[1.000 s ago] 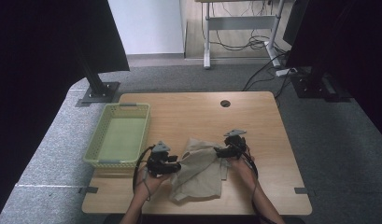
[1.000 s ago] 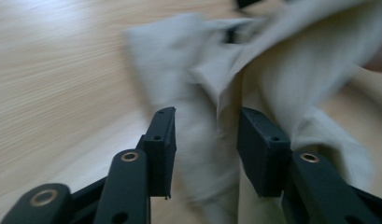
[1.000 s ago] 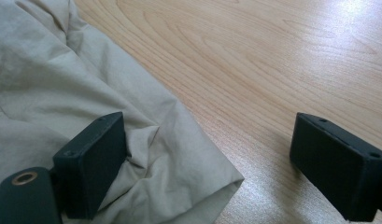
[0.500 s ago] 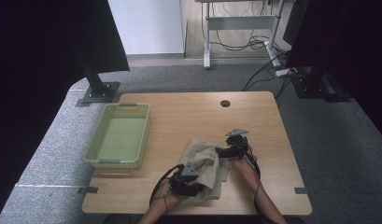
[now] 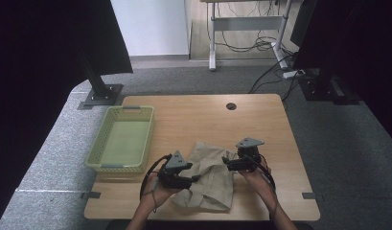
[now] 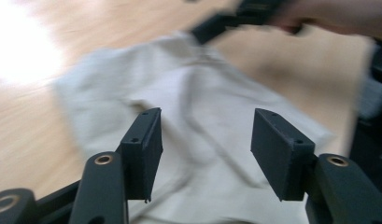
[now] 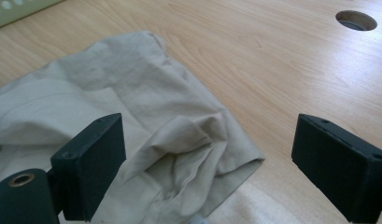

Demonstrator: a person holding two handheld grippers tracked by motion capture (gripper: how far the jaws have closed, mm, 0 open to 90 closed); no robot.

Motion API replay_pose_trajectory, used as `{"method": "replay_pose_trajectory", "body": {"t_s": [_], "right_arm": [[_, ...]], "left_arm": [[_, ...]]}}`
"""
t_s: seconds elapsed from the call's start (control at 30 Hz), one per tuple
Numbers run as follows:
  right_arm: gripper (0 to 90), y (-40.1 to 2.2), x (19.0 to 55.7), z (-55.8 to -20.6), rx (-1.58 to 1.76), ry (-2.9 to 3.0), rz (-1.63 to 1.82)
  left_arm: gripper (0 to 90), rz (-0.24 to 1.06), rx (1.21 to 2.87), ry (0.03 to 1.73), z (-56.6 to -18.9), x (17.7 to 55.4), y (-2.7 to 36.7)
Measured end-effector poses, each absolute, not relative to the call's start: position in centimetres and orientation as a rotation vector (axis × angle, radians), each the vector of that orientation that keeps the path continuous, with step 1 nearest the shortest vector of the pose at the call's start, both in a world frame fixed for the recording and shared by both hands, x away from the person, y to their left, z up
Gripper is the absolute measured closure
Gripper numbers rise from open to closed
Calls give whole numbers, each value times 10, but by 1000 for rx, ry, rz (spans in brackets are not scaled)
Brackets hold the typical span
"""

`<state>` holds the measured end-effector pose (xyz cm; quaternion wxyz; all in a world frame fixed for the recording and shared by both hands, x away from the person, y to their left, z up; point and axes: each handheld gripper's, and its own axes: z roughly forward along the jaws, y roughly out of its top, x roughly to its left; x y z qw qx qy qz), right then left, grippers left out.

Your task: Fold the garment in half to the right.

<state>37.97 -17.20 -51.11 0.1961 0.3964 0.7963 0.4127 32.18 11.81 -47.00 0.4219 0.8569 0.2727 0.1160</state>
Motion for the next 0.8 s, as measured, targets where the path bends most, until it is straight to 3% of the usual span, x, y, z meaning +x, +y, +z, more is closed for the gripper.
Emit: {"method": "replay_pose_trajectory", "body": {"t_s": [0.23, 0.37, 0.53, 0.7, 0.8], "right_arm": [[94, -178, 369, -510, 1108, 2217, 1163], [95, -191, 363, -512, 1147, 2193, 1153], [95, -203, 360, -515, 1187, 2169, 1156], [95, -215, 357, -519, 1226, 2148, 1158], [95, -220, 355, -522, 1235, 2147, 1152]], "left_arm": [[429, 427, 2144, 886, -498, 363, 114], [434, 450, 2178, 909, -512, 380, 103], [402, 436, 2244, 804, -521, 373, 79], [387, 343, 2231, 666, -513, 351, 64], [366, 355, 2235, 615, -506, 339, 66]]}}
